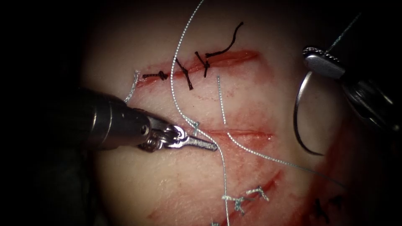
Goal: Wound Closure
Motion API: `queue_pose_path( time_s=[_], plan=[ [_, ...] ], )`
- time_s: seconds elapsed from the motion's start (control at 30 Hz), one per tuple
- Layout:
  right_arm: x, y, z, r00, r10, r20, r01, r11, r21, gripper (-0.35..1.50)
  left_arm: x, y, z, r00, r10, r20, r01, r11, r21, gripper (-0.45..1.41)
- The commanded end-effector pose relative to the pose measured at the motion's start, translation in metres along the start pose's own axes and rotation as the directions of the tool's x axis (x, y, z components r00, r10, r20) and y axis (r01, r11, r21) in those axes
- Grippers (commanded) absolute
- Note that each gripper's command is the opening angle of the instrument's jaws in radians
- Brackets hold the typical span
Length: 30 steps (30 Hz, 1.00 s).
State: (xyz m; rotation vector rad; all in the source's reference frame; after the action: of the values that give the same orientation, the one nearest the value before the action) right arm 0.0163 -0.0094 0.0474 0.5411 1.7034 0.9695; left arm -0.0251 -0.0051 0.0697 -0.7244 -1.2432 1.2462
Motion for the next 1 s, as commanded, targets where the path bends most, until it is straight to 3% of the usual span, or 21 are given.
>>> queue_pose_path(
  time_s=[0.03,0.33,0.53,0.57,0.6,0.67,0.8,1.0],
  plan=[
    [-0.0004,0.0,0.0008,1.0,0.006,-0.003,-0.006,1.0,-0.002,-0.35,-0.0007,-0.001,0.0006,1.0,-0.002,0.017,0.002,1.0,0.028,-0.45],
    [-0.0005,-0.0002,0.0008,1.0,0.017,-0.004,-0.018,1.0,-0.005,-0.35,-0.0015,-0.003,0.0009,0.999,0.002,0.037,-0.005,0.998,0.068,-0.45],
    [-0.0005,-0.0004,0.0009,1.0,0.024,-0.004,-0.024,1.0,-0.005,-0.35,-0.001,-0.0032,0.0013,0.999,0.02,-0.028,-0.017,0.994,0.106,-0.45],
    [-0.0005,-0.0004,0.0009,1.0,0.024,-0.004,-0.024,1.0,-0.005,-0.35,-0.0006,-0.0029,0.0014,0.998,0.047,-0.035,-0.045,0.998,0.05,-0.45],
    [-0.0005,-0.0004,0.0008,1.0,0.03,-0.003,-0.03,1.0,-0.004,-0.35,0.0005,-0.0017,0.0015,0.993,0.098,-0.065,-0.107,0.982,-0.153,-0.45],
    [-0.0005,-0.0004,0.0007,1.0,0.03,-0.003,-0.03,1.0,-0.003,-0.35,0.0014,-0.0002,0.0017,0.978,0.167,-0.124,-0.195,0.944,-0.267,-0.45],
    [-0.0005,-0.0004,0.0006,1.0,0.03,-0.002,-0.03,1.0,-0.002,-0.35,0.0017,0.0011,0.0018,0.968,0.201,-0.152,-0.237,0.934,-0.269,-0.45],
    [-0.0004,-0.0003,0.0004,0.999,0.036,0.001,-0.036,0.999,-0.002,-0.35,0.0018,0.0079,0.0017,0.936,0.266,-0.228,-0.327,0.899,-0.292,-0.45]
  ],
)
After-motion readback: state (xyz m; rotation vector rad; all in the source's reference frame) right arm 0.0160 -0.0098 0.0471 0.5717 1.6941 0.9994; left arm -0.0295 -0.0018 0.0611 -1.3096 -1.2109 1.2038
